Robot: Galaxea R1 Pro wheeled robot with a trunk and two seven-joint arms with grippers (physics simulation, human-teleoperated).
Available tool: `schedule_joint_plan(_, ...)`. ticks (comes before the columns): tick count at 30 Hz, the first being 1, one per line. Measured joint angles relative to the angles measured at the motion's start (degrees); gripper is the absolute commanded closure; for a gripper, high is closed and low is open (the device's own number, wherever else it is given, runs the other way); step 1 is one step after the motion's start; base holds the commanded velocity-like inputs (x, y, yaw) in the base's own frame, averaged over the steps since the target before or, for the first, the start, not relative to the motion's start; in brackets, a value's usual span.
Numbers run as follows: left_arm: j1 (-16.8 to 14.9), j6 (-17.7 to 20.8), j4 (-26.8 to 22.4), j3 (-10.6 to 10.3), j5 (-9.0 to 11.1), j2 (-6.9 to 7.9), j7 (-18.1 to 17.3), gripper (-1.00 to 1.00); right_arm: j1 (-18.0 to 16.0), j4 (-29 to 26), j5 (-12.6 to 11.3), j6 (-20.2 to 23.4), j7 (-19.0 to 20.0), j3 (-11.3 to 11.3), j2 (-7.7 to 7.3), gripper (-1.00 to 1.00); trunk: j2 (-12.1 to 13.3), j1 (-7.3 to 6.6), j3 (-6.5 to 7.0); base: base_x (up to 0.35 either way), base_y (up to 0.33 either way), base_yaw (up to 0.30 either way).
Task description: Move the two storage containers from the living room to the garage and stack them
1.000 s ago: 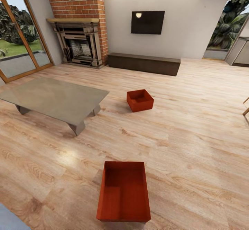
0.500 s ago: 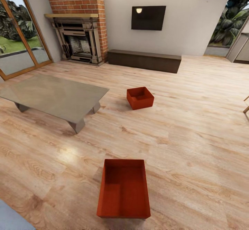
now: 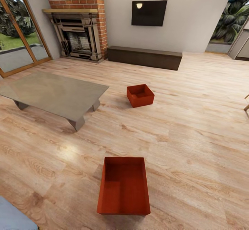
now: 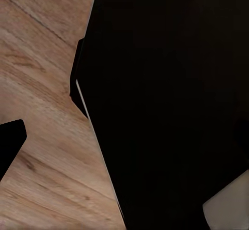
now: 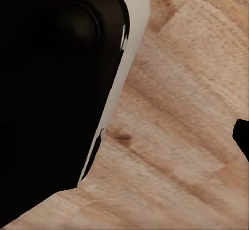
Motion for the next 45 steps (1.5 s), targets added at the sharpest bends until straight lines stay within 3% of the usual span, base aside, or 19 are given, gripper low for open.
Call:
schedule_joint_plan(37, 0.0, 0.0, 0.0, 0.0, 0.0, 0.0, 0.0, -1.0, 0.0, 0.0, 0.0, 0.0, -0.02, 0.0, 0.0, -1.0, 0.0, 0.0, -3.39, 0.0, 0.0, 0.0)
schedule_joint_plan(45, 0.0, 0.0, 0.0, 0.0, 0.0, 0.0, 0.0, -1.0, 0.0, 0.01, 0.06, 0.02, 0.07, 0.0, 0.0, -1.0, 0.0, 0.0, -3.6, 0.0, 0.0, 0.0)
